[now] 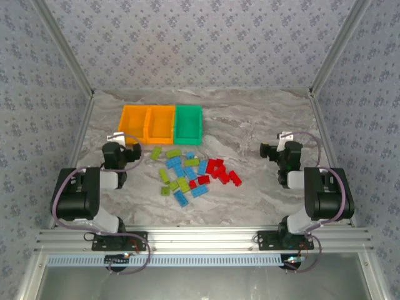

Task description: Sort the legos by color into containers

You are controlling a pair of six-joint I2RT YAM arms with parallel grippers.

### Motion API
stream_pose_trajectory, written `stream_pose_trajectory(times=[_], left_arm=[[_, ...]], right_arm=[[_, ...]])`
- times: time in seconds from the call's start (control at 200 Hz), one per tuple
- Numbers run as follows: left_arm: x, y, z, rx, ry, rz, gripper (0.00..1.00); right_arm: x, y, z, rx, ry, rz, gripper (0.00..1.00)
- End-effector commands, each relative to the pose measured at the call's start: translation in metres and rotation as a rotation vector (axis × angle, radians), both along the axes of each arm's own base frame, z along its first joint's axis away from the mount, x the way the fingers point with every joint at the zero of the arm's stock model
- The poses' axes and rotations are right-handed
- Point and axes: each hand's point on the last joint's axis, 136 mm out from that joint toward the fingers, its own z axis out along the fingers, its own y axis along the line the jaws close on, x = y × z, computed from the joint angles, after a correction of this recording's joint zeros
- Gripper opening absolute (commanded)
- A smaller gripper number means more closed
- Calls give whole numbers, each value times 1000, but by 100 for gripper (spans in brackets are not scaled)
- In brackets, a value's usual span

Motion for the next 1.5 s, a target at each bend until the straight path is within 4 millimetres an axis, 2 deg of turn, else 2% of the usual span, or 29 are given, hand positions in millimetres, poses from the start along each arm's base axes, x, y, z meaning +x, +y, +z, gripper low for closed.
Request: stream_pose_trajectory(times=[0.0, 0.475, 0.535, 0.585, 0.655, 0.71, 0.77, 0.809, 0.869, 0.994, 1.044, 1.144, 1.219, 1.279, 1.339, 1.404, 1.494], left_arm=[[10, -3, 17, 4, -52, -20, 99], [9, -3, 16, 5, -50, -19, 99], [9, -3, 15, 4, -48, -21, 99], [9, -3, 16, 5, -50, -20, 99], [9, -5, 20, 8, -58, -27, 99], [6, -7, 27, 17, -65, -35, 99], [0, -8, 38, 41, -75, -24, 99], [-4, -11, 44, 56, -61, -17, 99], [-13, -12, 56, 43, -8, 13, 99], [-33, -24, 75, -66, 87, 38, 99], [-43, -38, 82, -139, 129, 27, 99], [-63, -80, 92, -277, 254, -19, 99], [-79, -115, 87, -285, 379, -79, 97], [-89, -140, 76, -279, 475, -145, 94], [-94, -155, 62, -286, 554, -174, 89], [-93, -161, 48, -286, 609, -174, 86], [-85, -155, 33, -237, 634, -126, 80]], right_arm=[[6, 0, 10, -15, -22, 12, 100], [4, 0, 9, -7, -22, 16, 100], [5, -5, 12, -13, -20, -18, 100], [6, -15, 18, -20, -8, -82, 100], [-2, -31, 43, -18, 16, -203, 100], [-16, -38, 65, 56, 37, -296, 100], [-35, -36, 84, 182, 68, -355, 100], [-50, -29, 91, 269, 121, -372, 100], [-69, -8, 97, 381, 214, -336, 100], [-103, 51, 100, 523, 352, -153, 100], [-114, 76, 102, 541, 394, -67, 100], [-136, 118, 101, 501, 483, 54, 100], [-149, 154, 99, 464, 529, 158, 100], [-159, 180, 98, 430, 567, 236, 100], [-165, 197, 95, 367, 594, 277, 100], [-169, 206, 92, 270, 607, 283, 100], [-174, 217, 92, 144, 623, 302, 100]])
